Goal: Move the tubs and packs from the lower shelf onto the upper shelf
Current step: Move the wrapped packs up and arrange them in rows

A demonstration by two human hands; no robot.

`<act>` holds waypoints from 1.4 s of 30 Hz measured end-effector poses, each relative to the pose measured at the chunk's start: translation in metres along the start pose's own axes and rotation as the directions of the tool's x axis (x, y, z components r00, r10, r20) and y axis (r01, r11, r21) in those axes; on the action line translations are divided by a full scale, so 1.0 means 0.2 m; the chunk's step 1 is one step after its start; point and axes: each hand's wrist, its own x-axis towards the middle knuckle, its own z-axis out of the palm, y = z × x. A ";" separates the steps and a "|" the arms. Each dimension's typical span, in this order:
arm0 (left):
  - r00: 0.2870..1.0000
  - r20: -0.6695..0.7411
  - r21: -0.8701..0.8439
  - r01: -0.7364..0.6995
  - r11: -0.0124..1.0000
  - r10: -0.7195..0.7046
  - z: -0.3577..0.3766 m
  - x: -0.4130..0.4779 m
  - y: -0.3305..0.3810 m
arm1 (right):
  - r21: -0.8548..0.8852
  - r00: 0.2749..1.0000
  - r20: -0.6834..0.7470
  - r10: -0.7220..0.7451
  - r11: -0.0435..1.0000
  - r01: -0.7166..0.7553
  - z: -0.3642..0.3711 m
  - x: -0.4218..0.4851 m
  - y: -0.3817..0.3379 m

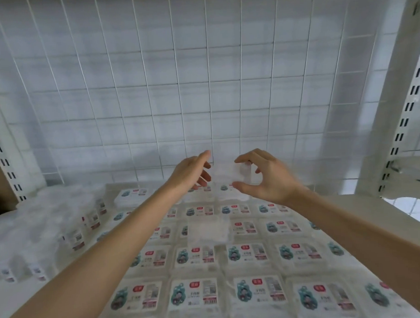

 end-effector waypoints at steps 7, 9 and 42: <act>0.994 0.105 -0.294 -0.004 0.956 0.037 0.06 -0.03 -0.07 | 0.047 0.998 -0.045 0.033 0.998 -0.031 0.07 -0.03 -0.01; 0.994 0.102 -0.353 -0.008 0.936 0.048 0.08 -0.03 -0.08 | 0.077 0.996 -0.061 0.069 0.995 -0.065 0.09 -0.06 -0.01; 0.993 0.117 -0.416 0.040 0.908 0.010 0.06 -0.07 -0.12 | 0.748 0.928 0.131 0.348 0.579 -0.323 0.04 -0.09 -0.01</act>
